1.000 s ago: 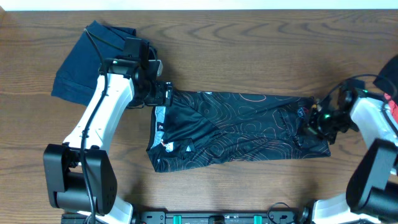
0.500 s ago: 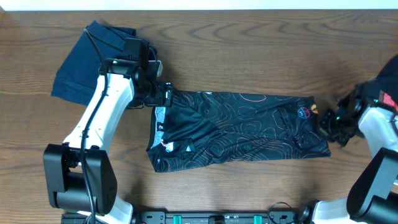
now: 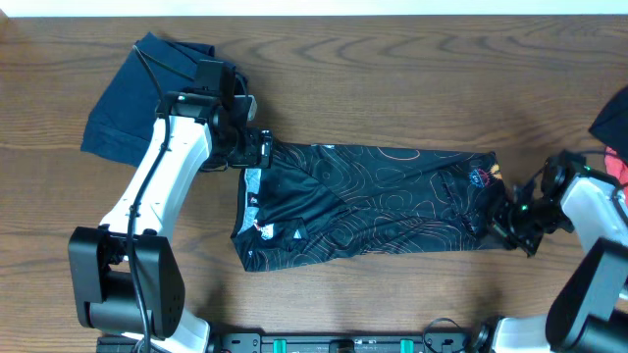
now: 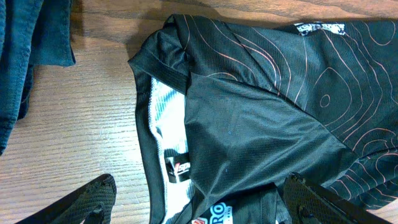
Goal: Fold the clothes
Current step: 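Fold the jersey strip's right end leftward with the right gripper, then carry the right end over to the middle, folding the strip in half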
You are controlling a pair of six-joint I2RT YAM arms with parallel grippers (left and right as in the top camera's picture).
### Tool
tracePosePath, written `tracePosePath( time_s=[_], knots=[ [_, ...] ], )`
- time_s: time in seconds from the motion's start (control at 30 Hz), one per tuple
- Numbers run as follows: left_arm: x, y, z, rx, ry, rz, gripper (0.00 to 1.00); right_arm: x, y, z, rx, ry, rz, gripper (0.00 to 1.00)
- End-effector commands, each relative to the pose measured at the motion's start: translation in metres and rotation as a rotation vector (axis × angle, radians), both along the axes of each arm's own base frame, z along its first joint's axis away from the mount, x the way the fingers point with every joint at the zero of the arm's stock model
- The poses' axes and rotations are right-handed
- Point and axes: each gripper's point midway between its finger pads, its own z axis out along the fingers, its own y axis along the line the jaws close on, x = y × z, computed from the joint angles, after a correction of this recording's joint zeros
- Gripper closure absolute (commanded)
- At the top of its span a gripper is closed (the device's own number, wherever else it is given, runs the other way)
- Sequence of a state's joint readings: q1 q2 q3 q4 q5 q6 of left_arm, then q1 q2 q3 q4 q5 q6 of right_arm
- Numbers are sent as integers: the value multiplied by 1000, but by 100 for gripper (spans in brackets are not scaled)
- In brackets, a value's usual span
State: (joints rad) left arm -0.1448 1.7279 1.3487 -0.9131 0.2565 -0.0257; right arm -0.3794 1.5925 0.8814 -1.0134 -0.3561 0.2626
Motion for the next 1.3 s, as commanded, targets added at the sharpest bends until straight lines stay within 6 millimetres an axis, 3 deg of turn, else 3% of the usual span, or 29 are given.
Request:
tracePosePath(
  time_s=[0.0,0.17,0.27,0.43,0.57,0.73,0.93,1.17,1.27],
  knots=[
    [1,1,6,-6,-15,-2,13,44,3,34,23,-298,103,89],
    [3,0,6,-7,-22,-2,12,75,-15,45,-86,-449,139,49],
    [5,0,6,-8,-30,-2,12,85,-29,37,-152,-463,147,39],
    [9,-1,7,-11,-50,-2,12,96,-57,11,-197,-455,137,31],
    [13,-1,8,-13,-63,-2,12,93,-77,-11,-182,-408,117,31],
    [13,-1,8,-13,-64,-2,12,96,-94,-17,-187,-400,120,29],
    [16,-2,9,-15,-78,-2,12,80,-77,-36,-100,-319,169,30],
    [17,-2,9,-15,-81,-2,12,66,-49,-35,43,-290,185,60],
    [18,-2,10,-16,-87,-2,12,63,-44,-33,72,-280,180,66]
  ],
)
